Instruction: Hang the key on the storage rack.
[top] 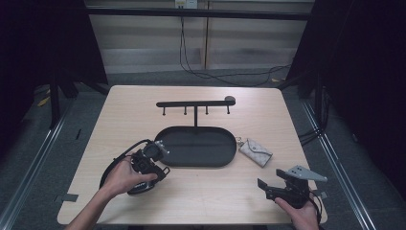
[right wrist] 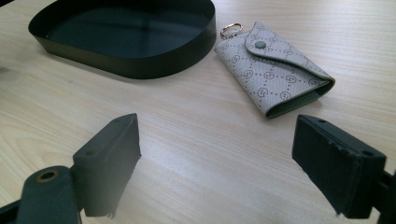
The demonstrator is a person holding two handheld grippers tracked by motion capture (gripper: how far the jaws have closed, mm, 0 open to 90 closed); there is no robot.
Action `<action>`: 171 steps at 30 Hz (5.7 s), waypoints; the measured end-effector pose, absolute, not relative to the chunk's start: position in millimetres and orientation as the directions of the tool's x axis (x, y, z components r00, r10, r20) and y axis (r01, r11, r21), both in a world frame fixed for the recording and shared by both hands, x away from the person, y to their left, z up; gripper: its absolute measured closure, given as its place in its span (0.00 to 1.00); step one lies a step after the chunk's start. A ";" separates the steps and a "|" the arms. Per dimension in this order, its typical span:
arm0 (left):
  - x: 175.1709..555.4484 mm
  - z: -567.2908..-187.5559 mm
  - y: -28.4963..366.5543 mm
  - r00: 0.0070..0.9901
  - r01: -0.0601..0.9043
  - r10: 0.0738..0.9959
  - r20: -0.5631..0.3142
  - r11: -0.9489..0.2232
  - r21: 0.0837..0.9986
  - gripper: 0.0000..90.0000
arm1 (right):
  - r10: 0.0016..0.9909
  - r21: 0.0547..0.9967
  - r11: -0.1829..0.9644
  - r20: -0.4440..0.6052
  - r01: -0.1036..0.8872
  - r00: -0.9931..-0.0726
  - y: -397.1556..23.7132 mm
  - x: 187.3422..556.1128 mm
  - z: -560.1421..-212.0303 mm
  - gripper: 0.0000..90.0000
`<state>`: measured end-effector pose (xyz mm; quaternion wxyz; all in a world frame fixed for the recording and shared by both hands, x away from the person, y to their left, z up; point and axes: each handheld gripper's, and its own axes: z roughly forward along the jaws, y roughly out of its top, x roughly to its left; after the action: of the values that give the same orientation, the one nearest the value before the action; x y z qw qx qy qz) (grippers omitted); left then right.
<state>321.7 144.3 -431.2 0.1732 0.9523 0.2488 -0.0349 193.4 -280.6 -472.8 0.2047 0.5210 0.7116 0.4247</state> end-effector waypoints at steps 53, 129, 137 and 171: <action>327.8 -344.1 179.4 0.853 0.507 0.517 -0.074 -0.786 0.354 0.79 | 0.917 0.815 0.088 0.158 0.573 -0.365 -281.4 194.0 -473.2 0.17; 420.0 -291.7 126.6 0.751 0.655 0.656 -0.077 -0.726 0.208 0.79 | 0.912 0.808 0.084 0.173 0.583 -0.372 -281.6 194.1 -473.9 0.17; 428.6 -298.6 121.9 0.744 0.665 0.662 -0.085 -0.722 0.193 0.79 | 0.912 0.807 0.086 0.173 0.585 -0.372 -282.3 194.7 -474.3 0.17; 453.1 -313.3 97.8 0.661 0.747 0.749 -0.044 -0.651 0.135 0.67 | 0.906 0.804 0.103 0.168 0.586 -0.389 -280.9 194.4 -474.5 0.18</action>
<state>453.1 97.8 -313.3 0.0710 0.9086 0.4114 0.0077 194.4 -280.9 -474.5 0.1891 0.5196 0.7181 0.4227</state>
